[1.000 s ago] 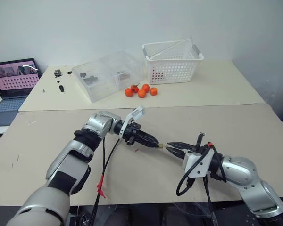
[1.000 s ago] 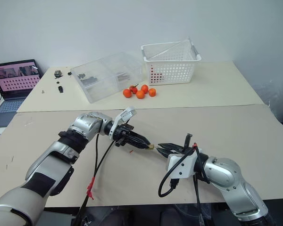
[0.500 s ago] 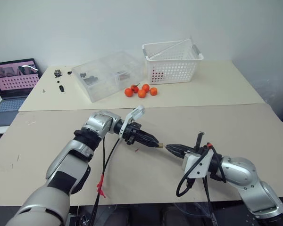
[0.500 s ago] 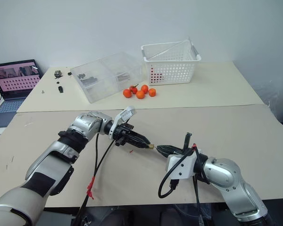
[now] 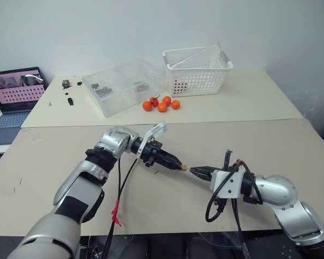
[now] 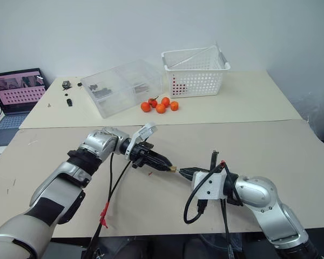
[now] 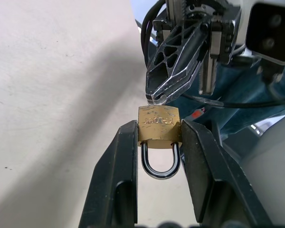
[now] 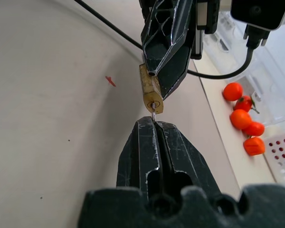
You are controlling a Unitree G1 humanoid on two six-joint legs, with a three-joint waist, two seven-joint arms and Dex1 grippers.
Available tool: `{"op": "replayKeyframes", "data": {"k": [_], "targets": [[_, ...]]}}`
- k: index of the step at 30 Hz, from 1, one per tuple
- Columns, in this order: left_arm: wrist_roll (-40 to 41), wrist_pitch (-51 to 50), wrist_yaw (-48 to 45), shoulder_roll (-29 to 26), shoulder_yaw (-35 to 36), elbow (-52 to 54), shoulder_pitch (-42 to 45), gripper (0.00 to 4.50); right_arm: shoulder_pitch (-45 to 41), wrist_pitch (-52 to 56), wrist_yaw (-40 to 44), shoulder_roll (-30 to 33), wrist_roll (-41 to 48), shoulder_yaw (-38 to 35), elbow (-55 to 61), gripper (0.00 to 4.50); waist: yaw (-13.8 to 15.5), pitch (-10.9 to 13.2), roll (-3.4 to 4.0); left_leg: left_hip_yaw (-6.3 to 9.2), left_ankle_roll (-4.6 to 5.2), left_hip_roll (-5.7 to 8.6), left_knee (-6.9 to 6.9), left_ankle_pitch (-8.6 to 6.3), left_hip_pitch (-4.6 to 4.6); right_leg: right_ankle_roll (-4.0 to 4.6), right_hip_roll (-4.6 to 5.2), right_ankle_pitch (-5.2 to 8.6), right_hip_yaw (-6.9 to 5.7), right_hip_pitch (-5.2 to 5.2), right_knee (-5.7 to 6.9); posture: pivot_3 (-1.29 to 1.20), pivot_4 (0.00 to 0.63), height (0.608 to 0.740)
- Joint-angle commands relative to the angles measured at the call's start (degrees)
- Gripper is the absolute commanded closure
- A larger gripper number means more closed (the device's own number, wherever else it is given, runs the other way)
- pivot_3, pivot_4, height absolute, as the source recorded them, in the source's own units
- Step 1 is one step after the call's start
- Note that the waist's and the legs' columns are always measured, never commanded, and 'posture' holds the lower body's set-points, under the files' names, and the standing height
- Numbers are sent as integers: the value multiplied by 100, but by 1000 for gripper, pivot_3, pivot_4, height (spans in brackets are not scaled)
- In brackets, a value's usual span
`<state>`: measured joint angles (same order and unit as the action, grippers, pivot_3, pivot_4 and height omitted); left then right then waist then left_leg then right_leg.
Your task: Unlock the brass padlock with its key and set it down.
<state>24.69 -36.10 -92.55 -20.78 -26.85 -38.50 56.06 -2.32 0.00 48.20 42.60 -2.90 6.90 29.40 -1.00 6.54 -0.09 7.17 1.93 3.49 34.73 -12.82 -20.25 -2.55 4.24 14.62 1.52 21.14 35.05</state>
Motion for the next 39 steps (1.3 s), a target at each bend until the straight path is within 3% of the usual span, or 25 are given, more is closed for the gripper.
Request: {"op": "replayKeyframes", "data": {"k": [1,7,14,18,27,39], "targets": [[-59,133,5,-17,89,144,76,3667,-250,651,179,4,552,-121,383,4411,-7,0,0,0,0,0,0,0,0,0,1,0,1,0,0,0,150,740],[-142,197,5,7,100,141,48,3667,-558,1535,202,-94,1085,-207,514,4411,6,-1,1,2,15,-6,4,-9,-1,0,1,0,3,0,0,0,150,740],[-218,246,5,25,114,183,33,3667,-933,3540,192,-245,2408,-296,961,4411,16,-1,2,20,22,-9,5,-13,-1,2,3,-1,10,1,-1,0,150,740],[-236,237,5,36,135,191,25,3667,-971,3902,115,-186,2560,-271,1158,4411,19,-2,3,27,26,-7,5,-15,-2,1,6,-1,11,1,-3,0,150,740],[-239,207,5,64,172,169,14,3667,-859,1552,121,553,665,386,919,4411,11,-2,4,13,26,7,7,-15,-1,-8,4,4,11,4,-2,0,150,740],[-217,190,5,63,191,130,34,3667,-587,-215,-111,563,28,13,215,4411,17,-1,2,1,25,5,6,-15,-2,-3,3,2,13,4,-3,0,150,740]]}}
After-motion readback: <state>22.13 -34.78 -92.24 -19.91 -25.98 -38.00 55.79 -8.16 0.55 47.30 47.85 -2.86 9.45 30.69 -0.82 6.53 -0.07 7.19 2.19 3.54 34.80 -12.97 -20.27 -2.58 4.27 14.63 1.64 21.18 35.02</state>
